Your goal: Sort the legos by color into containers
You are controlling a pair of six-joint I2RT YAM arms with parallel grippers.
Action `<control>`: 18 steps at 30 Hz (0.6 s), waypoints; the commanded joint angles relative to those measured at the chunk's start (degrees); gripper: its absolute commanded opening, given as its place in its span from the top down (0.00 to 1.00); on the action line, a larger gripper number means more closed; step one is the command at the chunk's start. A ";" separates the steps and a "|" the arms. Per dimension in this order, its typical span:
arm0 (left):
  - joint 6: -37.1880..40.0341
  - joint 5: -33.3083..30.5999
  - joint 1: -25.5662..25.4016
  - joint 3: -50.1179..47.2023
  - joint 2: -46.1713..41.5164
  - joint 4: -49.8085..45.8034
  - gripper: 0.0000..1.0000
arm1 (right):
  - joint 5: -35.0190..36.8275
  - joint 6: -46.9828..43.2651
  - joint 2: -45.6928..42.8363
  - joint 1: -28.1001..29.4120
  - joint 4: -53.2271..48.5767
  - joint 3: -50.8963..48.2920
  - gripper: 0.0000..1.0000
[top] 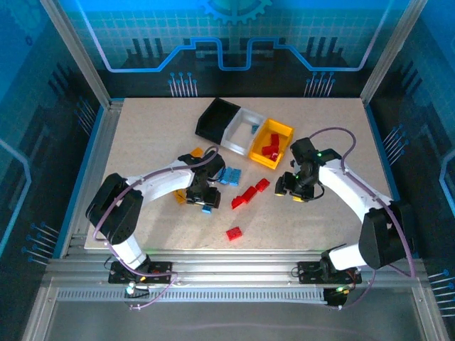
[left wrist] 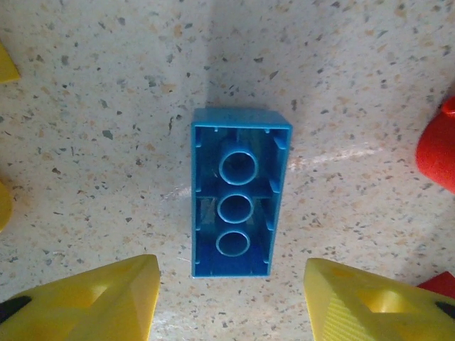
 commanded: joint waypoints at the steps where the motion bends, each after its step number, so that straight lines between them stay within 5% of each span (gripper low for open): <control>1: 1.63 -1.53 -0.66 -1.24 -0.32 2.20 0.43 | 0.75 1.91 -1.85 0.84 -0.40 -1.15 0.41; 13: 1.73 -0.90 -1.05 -1.43 4.59 5.30 0.51 | 1.09 2.62 -2.02 1.05 -0.78 -0.59 0.41; 18: 1.81 -1.09 -1.05 -1.03 5.35 5.23 0.68 | 1.10 2.62 -1.52 1.05 -0.91 0.30 0.41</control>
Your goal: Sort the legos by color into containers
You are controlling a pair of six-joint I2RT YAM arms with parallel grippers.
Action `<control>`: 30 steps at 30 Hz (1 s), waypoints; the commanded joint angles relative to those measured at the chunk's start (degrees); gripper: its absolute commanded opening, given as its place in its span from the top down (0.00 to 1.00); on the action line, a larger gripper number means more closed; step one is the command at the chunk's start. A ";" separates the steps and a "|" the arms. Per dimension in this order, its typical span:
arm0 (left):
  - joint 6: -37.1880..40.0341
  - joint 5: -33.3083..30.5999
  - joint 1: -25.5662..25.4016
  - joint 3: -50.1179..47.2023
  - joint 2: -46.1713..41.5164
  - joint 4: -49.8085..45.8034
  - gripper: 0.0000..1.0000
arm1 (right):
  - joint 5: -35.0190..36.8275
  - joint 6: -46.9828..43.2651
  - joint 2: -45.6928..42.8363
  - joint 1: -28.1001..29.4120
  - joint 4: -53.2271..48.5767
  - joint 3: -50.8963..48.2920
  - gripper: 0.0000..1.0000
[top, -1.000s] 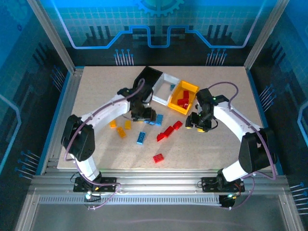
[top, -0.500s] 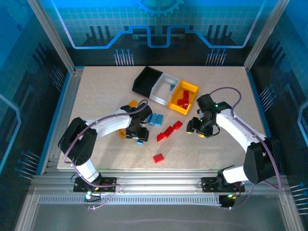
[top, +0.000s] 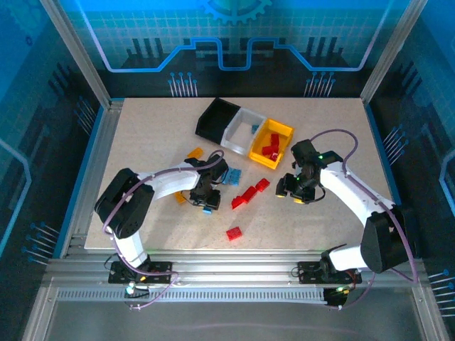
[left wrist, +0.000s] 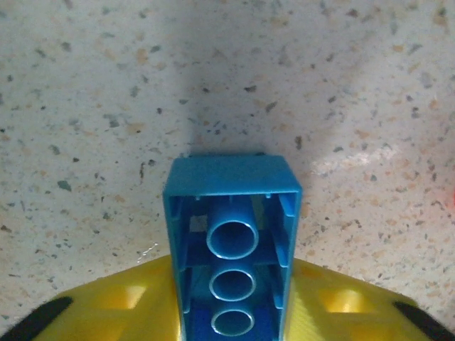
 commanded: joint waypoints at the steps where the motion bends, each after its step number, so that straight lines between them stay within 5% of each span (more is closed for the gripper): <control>1: 0.39 -0.63 -0.35 0.07 0.93 0.22 0.69 | 0.78 0.83 0.02 0.95 -0.97 1.53 0.41; 15: -1.01 2.40 2.45 15.30 1.42 -5.57 0.69 | 1.69 -1.41 1.04 0.59 -2.34 3.48 0.40; 21: 1.15 3.07 5.34 33.61 8.96 -9.67 0.68 | 1.37 -1.57 -0.14 0.06 -2.39 2.16 0.40; 30: 4.53 2.02 5.99 73.43 33.53 -21.73 0.68 | 0.60 -1.40 -2.68 0.33 -3.42 0.16 0.40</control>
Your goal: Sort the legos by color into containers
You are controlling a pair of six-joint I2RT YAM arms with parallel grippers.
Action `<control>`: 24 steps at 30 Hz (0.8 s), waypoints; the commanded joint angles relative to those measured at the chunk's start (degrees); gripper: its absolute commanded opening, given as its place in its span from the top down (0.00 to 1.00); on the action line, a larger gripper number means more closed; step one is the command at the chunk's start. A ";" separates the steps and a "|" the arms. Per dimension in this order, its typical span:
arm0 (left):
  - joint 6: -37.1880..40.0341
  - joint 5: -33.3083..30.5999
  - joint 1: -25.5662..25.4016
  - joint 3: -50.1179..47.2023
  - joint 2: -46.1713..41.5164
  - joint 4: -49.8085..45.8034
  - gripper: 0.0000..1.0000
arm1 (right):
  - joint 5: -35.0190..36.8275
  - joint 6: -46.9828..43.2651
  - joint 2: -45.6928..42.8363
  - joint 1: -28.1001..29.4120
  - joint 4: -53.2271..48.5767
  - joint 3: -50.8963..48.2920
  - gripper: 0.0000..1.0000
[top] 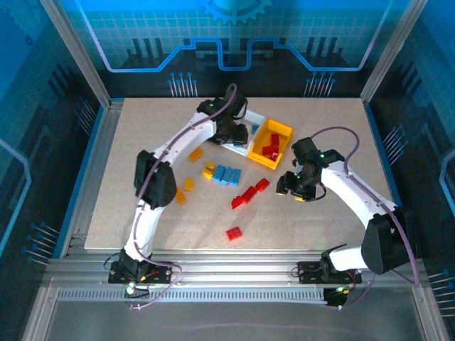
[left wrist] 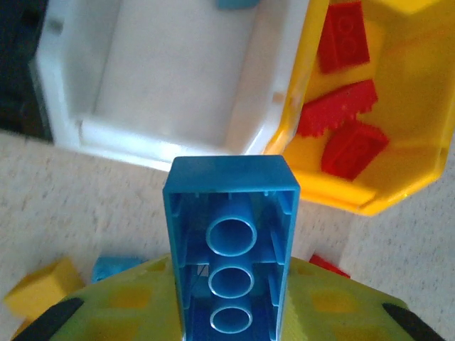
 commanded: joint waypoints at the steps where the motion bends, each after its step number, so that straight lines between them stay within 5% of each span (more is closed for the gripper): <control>1: 2.02 0.04 0.08 12.26 7.92 -8.81 0.68 | -0.14 -0.61 -1.94 0.35 -2.69 -1.31 0.40; 4: 0.85 0.20 0.73 19.23 12.69 -9.71 0.68 | -0.23 -1.07 -2.69 0.26 -3.29 -2.04 0.40; 10: -2.74 1.72 2.87 17.00 13.54 -3.98 0.68 | 0.22 -2.44 -2.92 0.17 -4.29 -2.53 0.40; 20: -3.29 2.82 3.24 16.82 13.94 -0.03 0.48 | 1.79 -4.82 -2.08 -0.20 -6.56 -0.47 0.39; 24: -3.57 3.39 3.23 16.80 13.78 0.23 0.47 | 2.03 -4.40 -2.65 -0.19 -6.67 -0.54 0.38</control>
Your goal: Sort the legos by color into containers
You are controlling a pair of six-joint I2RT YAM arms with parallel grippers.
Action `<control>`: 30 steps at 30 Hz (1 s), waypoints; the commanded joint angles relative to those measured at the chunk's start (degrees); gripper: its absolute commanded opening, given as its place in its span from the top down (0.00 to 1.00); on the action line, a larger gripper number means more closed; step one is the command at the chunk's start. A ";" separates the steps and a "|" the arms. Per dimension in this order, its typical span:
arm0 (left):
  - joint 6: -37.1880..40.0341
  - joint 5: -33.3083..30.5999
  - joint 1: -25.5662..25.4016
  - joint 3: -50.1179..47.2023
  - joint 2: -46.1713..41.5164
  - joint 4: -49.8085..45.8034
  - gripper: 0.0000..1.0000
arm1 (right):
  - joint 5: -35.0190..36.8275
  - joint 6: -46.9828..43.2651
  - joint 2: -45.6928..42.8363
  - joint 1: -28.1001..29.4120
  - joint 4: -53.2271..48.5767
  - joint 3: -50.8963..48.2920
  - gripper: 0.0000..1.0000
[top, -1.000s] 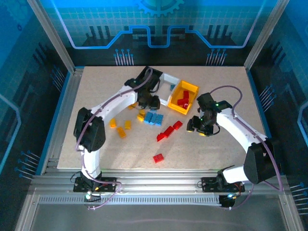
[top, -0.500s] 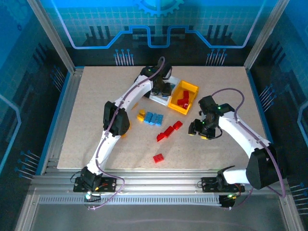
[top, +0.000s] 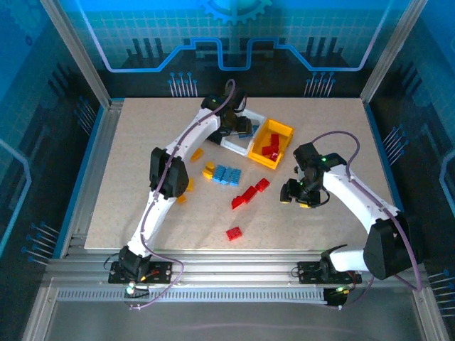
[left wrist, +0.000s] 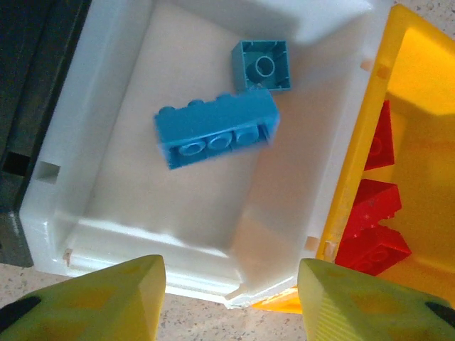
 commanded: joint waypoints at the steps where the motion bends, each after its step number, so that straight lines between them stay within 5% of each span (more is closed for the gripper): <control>1: -0.59 1.82 -0.21 0.34 -0.10 0.62 0.47 | 0.48 -0.26 -1.05 -0.13 -1.86 1.28 0.38; 12: 3.04 -0.52 -0.12 -9.41 -8.93 -0.64 0.46 | -1.78 3.90 -0.58 1.74 1.44 0.07 0.38; 23: -0.30 -3.12 5.46 -50.48 -36.66 8.49 0.45 | -2.27 8.18 8.77 13.00 5.98 4.96 0.37; 30: -2.32 -5.28 11.35 -68.52 -48.12 7.38 0.44 | -1.01 9.48 13.56 19.52 6.90 8.40 0.36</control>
